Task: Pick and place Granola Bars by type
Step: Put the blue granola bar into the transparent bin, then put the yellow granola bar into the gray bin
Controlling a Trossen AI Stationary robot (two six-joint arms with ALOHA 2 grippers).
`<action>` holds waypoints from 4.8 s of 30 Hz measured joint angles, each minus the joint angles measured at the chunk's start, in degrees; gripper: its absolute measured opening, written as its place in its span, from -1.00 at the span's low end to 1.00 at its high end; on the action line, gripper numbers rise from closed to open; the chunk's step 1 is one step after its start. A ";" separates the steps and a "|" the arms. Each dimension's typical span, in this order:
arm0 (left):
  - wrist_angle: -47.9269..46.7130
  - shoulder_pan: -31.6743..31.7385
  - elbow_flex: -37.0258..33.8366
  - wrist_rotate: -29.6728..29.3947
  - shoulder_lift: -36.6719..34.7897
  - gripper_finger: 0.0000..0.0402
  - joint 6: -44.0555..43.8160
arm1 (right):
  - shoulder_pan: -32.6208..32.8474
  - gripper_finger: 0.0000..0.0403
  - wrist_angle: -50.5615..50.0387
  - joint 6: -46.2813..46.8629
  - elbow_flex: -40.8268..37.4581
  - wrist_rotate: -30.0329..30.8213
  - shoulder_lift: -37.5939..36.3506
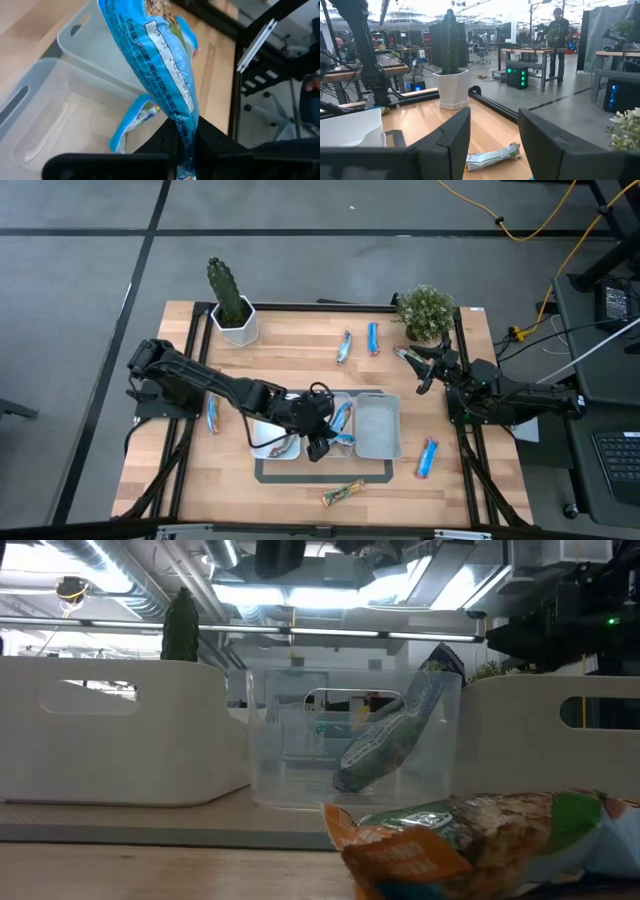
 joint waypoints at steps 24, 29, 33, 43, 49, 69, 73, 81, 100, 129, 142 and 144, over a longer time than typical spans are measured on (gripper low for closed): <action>3.63 0.00 0.00 2.97 0.52 -0.81 0.32 | 0.01 -0.17 0.02 0.19 0.02 -0.04 0.00; 3.63 0.02 0.00 1.00 0.52 -0.76 0.08 | 0.00 -0.17 0.02 0.21 0.01 -0.04 0.00; 3.63 0.02 0.00 0.34 0.52 -0.69 0.06 | 0.00 -0.17 0.02 0.22 0.00 -0.04 0.00; 3.61 0.02 0.00 -0.89 0.52 -0.32 -0.12 | 0.02 -0.17 0.02 0.22 0.00 -0.04 0.00; 3.61 0.02 0.00 -0.92 0.50 -0.07 -0.11 | 0.01 -0.17 0.02 0.22 0.00 -0.04 0.00; 1.96 0.09 0.33 -4.45 0.48 0.10 0.12 | 0.02 -0.17 0.02 0.27 0.02 -0.08 0.02; 2.42 0.11 4.37 -4.45 0.43 0.10 5.00 | 0.02 -0.17 1.94 4.11 0.00 -3.30 0.04; 1.15 0.26 16.14 -13.56 0.37 0.09 21.98 | 0.02 -0.17 9.44 6.02 0.00 -12.53 0.04; -10.57 31.83 21.53 -9.60 2.69 0.08 14.58 | 0.02 -0.17 12.20 3.86 0.00 -13.07 0.02; -66.22 6.50 -3.85 -6.53 -6.47 0.08 -42.81 | -0.13 -0.17 10.67 -4.52 0.02 -2.47 0.09; -60.56 -11.24 -26.22 6.88 -16.68 0.08 -80.06 | -0.13 -0.17 8.80 -2.80 0.02 -2.46 0.20; -56.11 -11.82 -28.83 7.33 -16.59 0.08 -80.14 | -0.13 -0.17 8.24 -2.78 0.02 -2.47 0.20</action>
